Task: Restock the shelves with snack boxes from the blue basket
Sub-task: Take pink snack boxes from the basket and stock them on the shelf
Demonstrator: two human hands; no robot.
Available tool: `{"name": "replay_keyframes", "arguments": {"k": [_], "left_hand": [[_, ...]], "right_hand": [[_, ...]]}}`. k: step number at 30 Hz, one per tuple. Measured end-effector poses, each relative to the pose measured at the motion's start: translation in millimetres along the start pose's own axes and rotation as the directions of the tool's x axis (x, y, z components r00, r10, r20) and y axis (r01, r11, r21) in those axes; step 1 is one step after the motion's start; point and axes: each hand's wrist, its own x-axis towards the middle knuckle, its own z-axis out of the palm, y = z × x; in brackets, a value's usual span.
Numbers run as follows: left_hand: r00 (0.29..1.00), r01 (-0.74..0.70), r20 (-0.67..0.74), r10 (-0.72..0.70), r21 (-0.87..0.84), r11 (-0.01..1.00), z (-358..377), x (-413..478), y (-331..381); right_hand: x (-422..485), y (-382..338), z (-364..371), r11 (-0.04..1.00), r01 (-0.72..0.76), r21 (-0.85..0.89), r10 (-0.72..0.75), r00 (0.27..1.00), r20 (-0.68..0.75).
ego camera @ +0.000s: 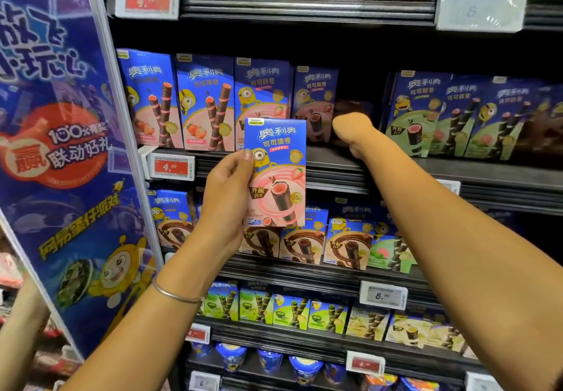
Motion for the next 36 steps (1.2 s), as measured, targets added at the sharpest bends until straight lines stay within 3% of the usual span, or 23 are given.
{"name": "replay_keyframes", "arguments": {"k": [4,6,8,11,13,15,17,20,22,23,25,28,30,36], "left_hand": [[1.000,0.002,-0.002,-0.002,-0.021,1.000,1.1,0.8,-1.1],[1.000,-0.001,0.007,0.001,-0.043,0.999,0.4,0.7,-1.1],[1.000,-0.009,0.019,0.010,-0.071,0.997,-0.2,0.6,0.9],[0.998,-0.045,0.038,0.048,-0.066,0.997,2.3,4.4,7.6],[0.995,-0.071,0.073,0.075,-0.050,0.996,9.2,7.2,12.1],[0.991,-0.087,0.100,0.092,-0.051,0.995,19.7,9.2,16.6],[0.986,-0.107,0.120,0.112,-0.045,0.993,28.8,10.1,20.7],[0.981,-0.162,0.117,0.157,0.035,0.986,37.8,14.1,29.7],[0.958,-0.284,0.072,0.276,0.173,0.943,37.4,18.8,35.8],[0.918,-0.394,0.081,0.387,0.277,0.876,35.2,20.8,39.3],[0.794,-0.589,0.201,0.573,0.487,0.645,29.3,26.0,47.0],[0.645,-0.685,0.415,0.641,0.686,0.245,24.6,43.4,62.1],[0.624,-0.659,0.487,0.611,0.748,0.077,26.0,57.1,73.3],[0.623,-0.554,0.575,0.530,0.803,-0.220,31.2,90.2,88.2]], "right_hand": [[-8.7,-0.3,-7.9,1.000,0.006,-0.015,-0.006,1.000,0.001],[-20.4,-1.1,-18.7,0.994,0.083,-0.069,-0.087,0.995,-0.045],[-43.0,1.8,-31.4,0.981,0.194,-0.009,-0.194,0.975,-0.105],[-91.1,4.0,-42.1,0.951,0.180,0.251,-0.218,0.967,0.134],[-116.6,0.9,-42.3,0.950,0.242,0.196,-0.291,0.916,0.278],[-128.8,-3.1,-39.7,0.934,0.341,0.105,-0.357,0.881,0.309],[-131.4,-7.2,-39.5,0.931,0.355,0.080,-0.363,0.891,0.272],[-120.4,-12.8,-48.9,0.927,0.333,0.173,-0.362,0.914,0.181],[-105.7,-16.3,-57.2,0.916,0.331,0.229,-0.355,0.932,0.072],[-96.5,-17.2,-59.9,0.915,0.331,0.231,-0.343,0.939,0.013],[-76.9,-17.0,-61.0,0.932,0.328,0.157,-0.319,0.945,-0.076],[-51.7,-13.0,-54.0,0.954,0.299,0.002,-0.296,0.947,-0.124],[-40.4,-10.0,-46.1,0.958,0.276,-0.082,-0.286,0.948,-0.141],[-23.0,-10.6,-25.8,0.951,0.209,-0.226,-0.242,0.961,-0.131]]}}
